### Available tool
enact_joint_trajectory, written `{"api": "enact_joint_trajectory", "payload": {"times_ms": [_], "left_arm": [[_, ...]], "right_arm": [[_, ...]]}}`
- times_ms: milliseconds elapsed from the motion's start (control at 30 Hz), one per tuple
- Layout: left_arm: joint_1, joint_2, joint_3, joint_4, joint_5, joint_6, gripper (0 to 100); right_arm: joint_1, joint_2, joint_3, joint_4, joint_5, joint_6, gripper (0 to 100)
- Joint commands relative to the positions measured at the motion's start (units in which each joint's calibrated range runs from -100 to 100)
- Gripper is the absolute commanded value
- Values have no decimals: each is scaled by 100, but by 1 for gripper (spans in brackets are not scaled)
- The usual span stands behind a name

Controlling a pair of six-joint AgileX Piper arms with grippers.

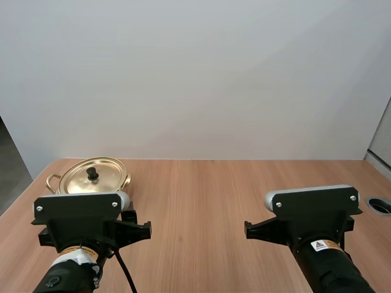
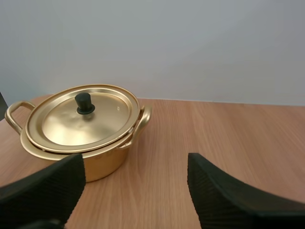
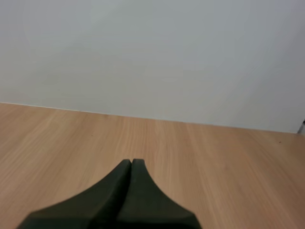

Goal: Open the pot, put the car inside, and close it

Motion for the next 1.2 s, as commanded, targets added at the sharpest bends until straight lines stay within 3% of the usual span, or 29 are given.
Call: {"api": "enact_joint_trajectory", "payload": {"times_ms": [0, 733, 767, 833, 933, 1167], "left_arm": [[3, 7, 0, 3, -165, 13, 100], [12, 7, 0, 13, -165, 13, 100], [12, 7, 0, 13, -165, 13, 96], [12, 7, 0, 13, -165, 13, 63], [12, 7, 0, -2, -244, 13, 3], [12, 7, 0, 23, -250, 40, 0]], "right_arm": [[-25, 2, 0, -14, 41, 143, 0], [-34, 2, 0, -286, -45, 289, 0], [-34, 2, 0, -286, -45, 289, 0], [-34, 2, 0, -286, -45, 289, 0], [-34, 2, 0, -247, -45, 289, 0], [-34, 2, 0, -247, -29, 289, 0]]}}
